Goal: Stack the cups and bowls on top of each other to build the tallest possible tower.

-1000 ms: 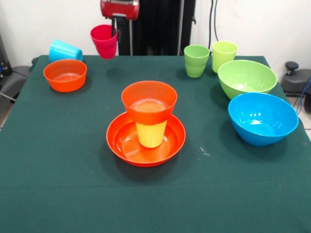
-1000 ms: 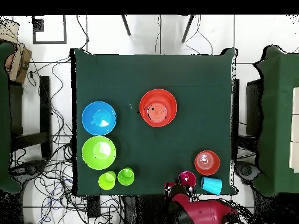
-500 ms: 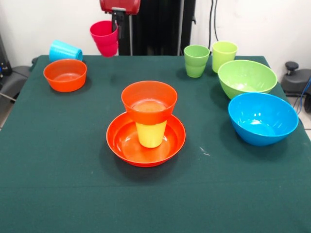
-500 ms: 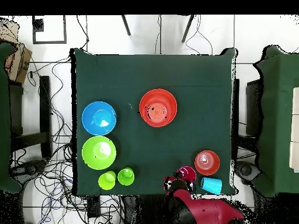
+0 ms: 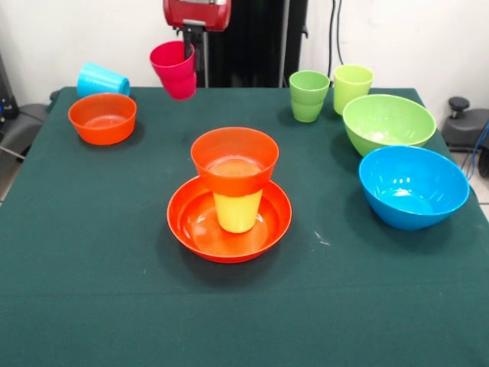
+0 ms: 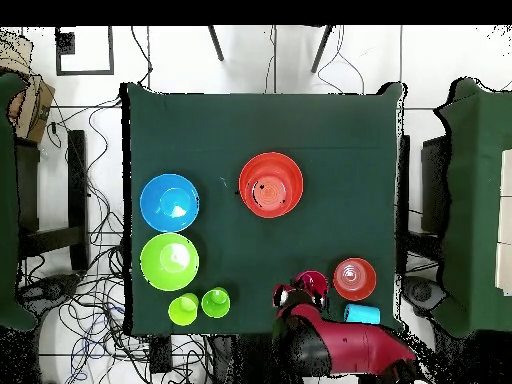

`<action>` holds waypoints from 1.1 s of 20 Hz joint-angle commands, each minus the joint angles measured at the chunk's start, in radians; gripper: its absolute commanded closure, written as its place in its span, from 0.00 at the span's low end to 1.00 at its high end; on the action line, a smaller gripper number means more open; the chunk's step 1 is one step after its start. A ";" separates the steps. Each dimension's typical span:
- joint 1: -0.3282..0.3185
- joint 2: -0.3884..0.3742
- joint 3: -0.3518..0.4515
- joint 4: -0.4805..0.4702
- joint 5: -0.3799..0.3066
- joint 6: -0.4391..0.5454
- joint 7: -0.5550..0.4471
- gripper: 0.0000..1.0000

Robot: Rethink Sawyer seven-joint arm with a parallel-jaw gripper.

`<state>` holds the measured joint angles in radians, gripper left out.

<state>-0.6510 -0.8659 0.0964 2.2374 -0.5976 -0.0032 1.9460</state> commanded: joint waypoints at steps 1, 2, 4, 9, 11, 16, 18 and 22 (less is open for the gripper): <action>0.054 -0.042 0.106 -0.119 0.109 0.191 0.062 1.00; 0.056 -0.059 0.111 -0.116 0.124 0.214 0.053 1.00; 0.062 -0.094 0.121 -0.112 0.154 0.260 0.033 1.00; 0.106 -0.196 0.142 -0.105 0.240 0.392 0.004 1.00; 0.138 -0.222 0.148 -0.125 0.274 0.453 0.004 1.00; 0.241 -0.238 0.146 -0.205 0.332 0.574 0.039 1.00; 0.297 -0.207 0.132 -0.260 0.332 0.579 0.080 1.00; 0.366 -0.133 0.103 -0.362 0.337 0.583 0.117 1.00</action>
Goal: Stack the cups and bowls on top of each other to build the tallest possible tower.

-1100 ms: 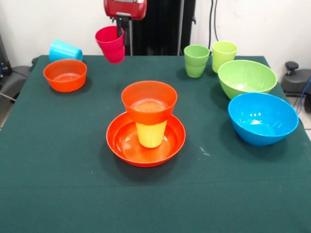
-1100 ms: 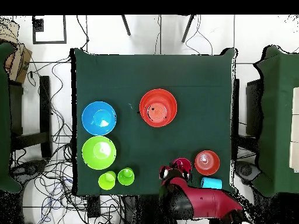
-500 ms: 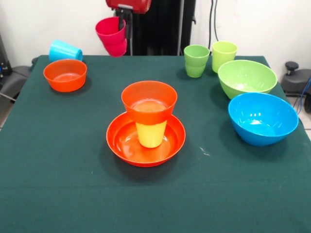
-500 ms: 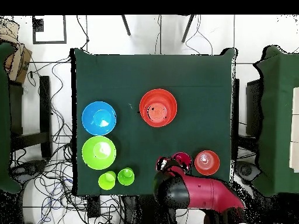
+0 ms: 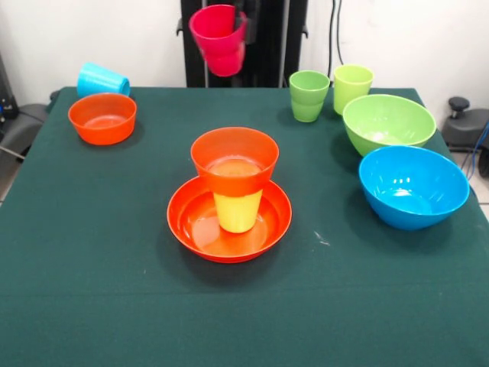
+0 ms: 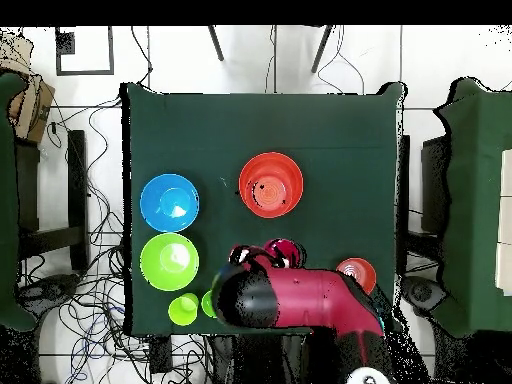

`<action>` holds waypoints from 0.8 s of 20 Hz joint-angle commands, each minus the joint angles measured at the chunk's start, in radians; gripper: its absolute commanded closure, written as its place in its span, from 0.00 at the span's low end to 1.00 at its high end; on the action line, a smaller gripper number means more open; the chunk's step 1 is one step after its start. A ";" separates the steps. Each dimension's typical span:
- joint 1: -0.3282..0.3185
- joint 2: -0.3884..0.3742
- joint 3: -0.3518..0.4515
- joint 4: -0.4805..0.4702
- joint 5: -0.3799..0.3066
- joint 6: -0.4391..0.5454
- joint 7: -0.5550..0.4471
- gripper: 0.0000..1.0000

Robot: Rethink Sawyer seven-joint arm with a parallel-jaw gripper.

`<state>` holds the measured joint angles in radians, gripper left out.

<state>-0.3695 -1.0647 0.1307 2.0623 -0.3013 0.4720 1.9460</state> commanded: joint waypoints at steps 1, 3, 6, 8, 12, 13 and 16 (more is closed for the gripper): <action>0.097 0.085 0.061 -0.212 0.042 0.104 0.123 1.00; 0.108 0.104 0.054 -0.242 0.049 0.108 0.114 1.00; 0.105 0.092 0.049 -0.242 0.078 0.089 0.100 1.00; 0.087 0.094 0.053 -0.239 0.089 0.074 0.075 1.00; 0.024 0.102 0.070 -0.210 0.117 0.073 0.018 1.00; 0.011 0.085 0.068 -0.186 0.120 0.075 0.006 1.00; -0.036 0.022 0.065 -0.091 0.136 0.066 -0.024 1.00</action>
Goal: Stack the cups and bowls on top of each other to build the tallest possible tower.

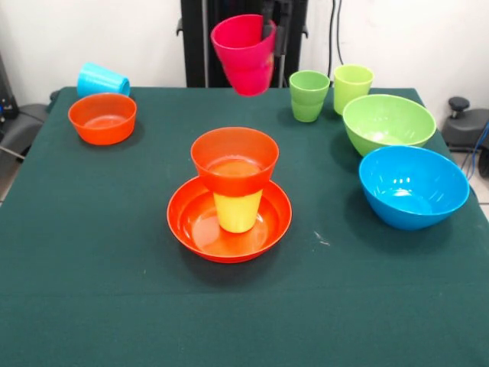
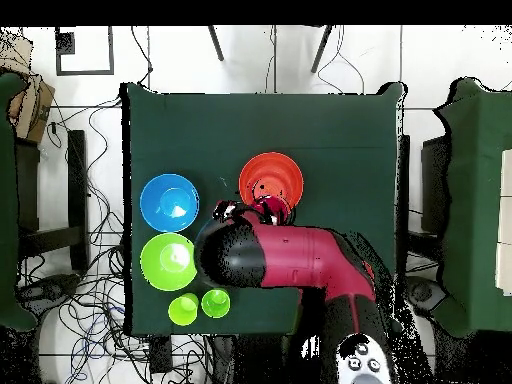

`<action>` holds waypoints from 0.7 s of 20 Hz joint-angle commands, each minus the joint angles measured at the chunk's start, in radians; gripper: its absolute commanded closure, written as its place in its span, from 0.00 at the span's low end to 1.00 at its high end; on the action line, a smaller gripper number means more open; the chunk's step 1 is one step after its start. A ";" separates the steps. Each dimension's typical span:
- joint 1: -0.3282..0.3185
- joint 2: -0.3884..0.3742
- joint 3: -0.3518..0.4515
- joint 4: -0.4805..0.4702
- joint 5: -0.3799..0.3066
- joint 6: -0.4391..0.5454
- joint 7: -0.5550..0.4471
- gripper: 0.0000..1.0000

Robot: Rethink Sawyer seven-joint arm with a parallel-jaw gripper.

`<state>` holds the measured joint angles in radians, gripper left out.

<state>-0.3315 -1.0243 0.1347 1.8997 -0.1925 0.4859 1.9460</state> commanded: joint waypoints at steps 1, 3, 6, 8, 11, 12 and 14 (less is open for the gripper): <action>-0.088 -0.033 0.060 0.098 0.026 0.042 -0.033 1.00; -0.120 -0.033 0.068 0.138 0.011 -0.028 -0.031 1.00; -0.145 -0.017 0.078 0.163 -0.020 -0.089 -0.023 1.00; -0.142 -0.022 0.071 0.172 -0.037 -0.104 -0.008 1.00; -0.127 -0.039 0.061 0.222 -0.047 -0.150 0.028 1.00; -0.122 -0.043 0.058 0.242 -0.048 -0.167 0.041 1.00; -0.103 -0.038 0.040 0.257 -0.056 -0.201 0.071 1.00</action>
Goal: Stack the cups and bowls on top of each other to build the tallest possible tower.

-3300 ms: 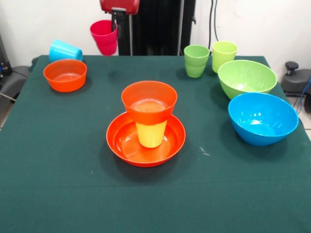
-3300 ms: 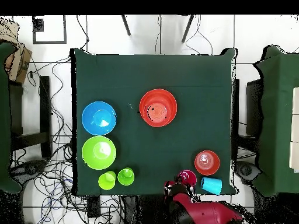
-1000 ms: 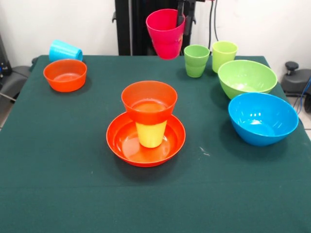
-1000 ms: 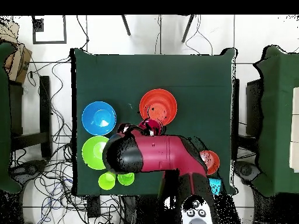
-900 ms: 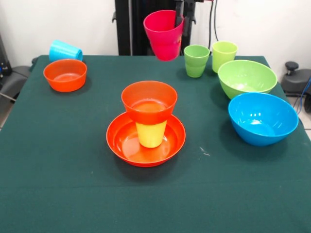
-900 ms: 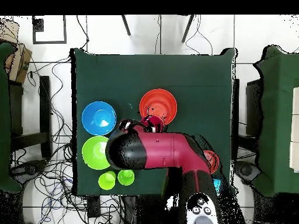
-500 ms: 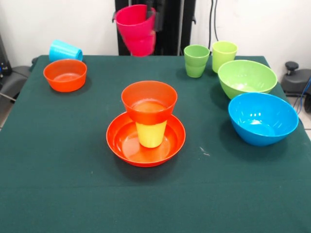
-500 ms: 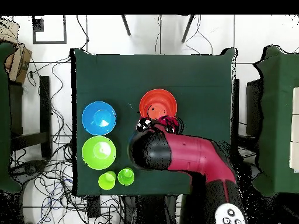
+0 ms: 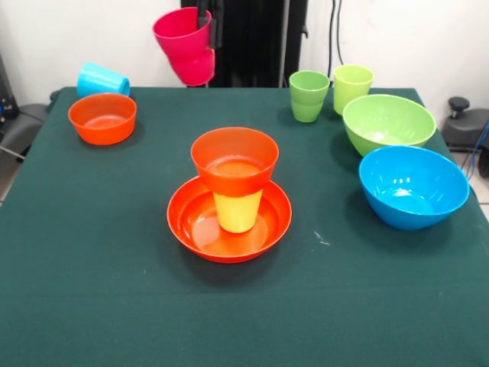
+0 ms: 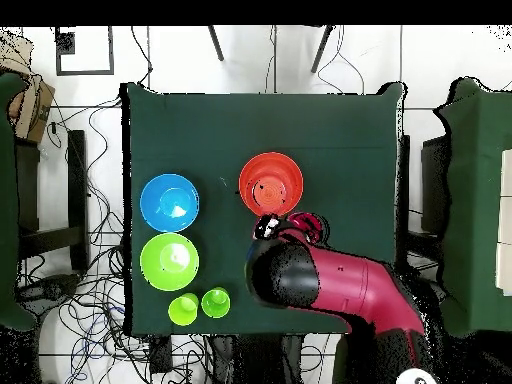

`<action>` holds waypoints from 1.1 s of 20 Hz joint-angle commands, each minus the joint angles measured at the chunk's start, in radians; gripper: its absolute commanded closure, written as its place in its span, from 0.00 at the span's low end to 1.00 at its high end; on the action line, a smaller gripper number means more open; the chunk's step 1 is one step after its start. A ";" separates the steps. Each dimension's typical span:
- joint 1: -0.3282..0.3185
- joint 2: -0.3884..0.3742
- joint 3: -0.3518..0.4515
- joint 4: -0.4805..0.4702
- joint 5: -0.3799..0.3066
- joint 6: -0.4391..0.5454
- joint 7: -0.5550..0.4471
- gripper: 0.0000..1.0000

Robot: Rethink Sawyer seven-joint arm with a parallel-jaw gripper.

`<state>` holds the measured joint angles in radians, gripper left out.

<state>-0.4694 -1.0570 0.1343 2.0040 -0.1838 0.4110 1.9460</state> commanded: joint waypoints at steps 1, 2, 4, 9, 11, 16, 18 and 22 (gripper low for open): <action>0.042 -0.007 0.032 0.154 -0.072 -0.138 0.075 1.00; 0.050 -0.003 0.023 0.153 -0.076 -0.146 0.079 1.00; 0.065 0.006 0.001 0.151 -0.086 -0.169 0.088 1.00; 0.114 0.029 -0.038 0.127 -0.071 -0.198 0.111 1.00; 0.123 0.033 -0.046 0.118 -0.067 -0.199 0.107 1.00; 0.128 0.054 -0.061 0.101 -0.076 -0.221 0.088 1.00; 0.136 0.053 -0.072 0.106 -0.076 -0.227 0.090 1.00; 0.149 0.059 -0.091 0.094 -0.074 -0.235 0.094 1.00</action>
<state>-0.3448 -1.0468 0.0521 2.0874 -0.1883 0.2491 1.9460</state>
